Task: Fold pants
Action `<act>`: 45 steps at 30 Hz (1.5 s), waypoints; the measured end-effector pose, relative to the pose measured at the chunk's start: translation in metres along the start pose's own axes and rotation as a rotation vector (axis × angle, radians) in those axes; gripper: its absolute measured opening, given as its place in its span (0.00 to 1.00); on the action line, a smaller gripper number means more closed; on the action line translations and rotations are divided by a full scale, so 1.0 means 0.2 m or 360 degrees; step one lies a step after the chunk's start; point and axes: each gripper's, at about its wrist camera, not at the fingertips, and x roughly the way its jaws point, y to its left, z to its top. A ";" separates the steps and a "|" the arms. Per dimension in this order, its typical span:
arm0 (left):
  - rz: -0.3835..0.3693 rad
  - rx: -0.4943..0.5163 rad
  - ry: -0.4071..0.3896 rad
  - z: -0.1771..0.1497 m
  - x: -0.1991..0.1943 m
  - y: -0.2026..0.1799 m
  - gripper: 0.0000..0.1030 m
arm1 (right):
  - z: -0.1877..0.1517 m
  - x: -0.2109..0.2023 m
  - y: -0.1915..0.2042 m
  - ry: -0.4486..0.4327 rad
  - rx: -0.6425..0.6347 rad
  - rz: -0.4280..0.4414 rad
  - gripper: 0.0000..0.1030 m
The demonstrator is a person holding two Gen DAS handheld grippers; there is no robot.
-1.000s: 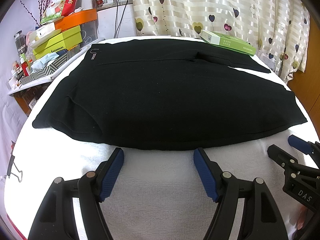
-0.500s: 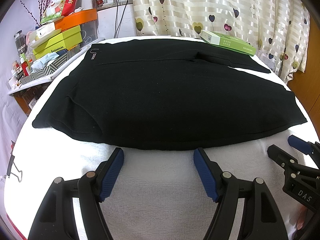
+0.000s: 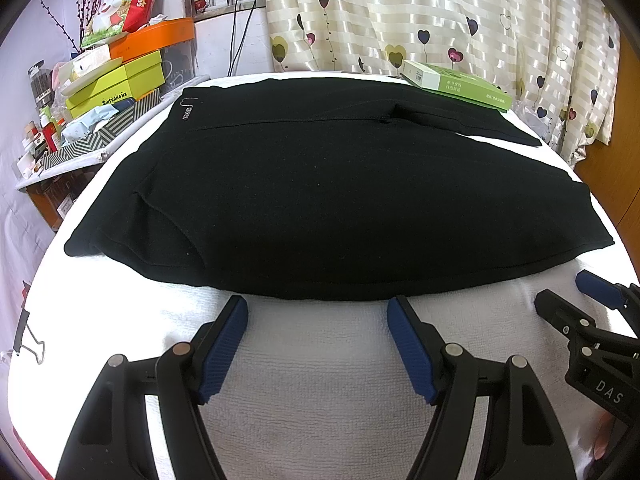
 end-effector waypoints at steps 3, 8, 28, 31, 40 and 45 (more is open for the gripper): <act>0.0000 0.0000 0.0000 0.00 0.00 0.00 0.72 | 0.00 0.00 0.00 0.0000 0.0000 0.0000 0.69; 0.0000 0.0000 0.0000 0.00 0.00 0.00 0.72 | 0.00 0.00 0.00 0.0000 0.0000 0.0000 0.69; -0.0175 0.0065 0.0048 0.02 -0.05 0.04 0.72 | 0.09 -0.12 -0.01 -0.0078 -0.0048 0.0203 0.69; -0.0322 0.0051 0.0031 0.05 -0.10 0.09 0.72 | 0.19 -0.17 0.00 -0.0177 -0.0152 0.0230 0.69; -0.0355 0.0192 -0.0133 0.27 -0.23 0.16 0.72 | 0.51 -0.16 -0.02 -0.0294 -0.0310 0.0289 0.69; -0.0315 0.0236 -0.0168 0.48 -0.15 0.23 0.72 | 0.71 -0.08 -0.09 -0.0306 -0.0290 0.0367 0.69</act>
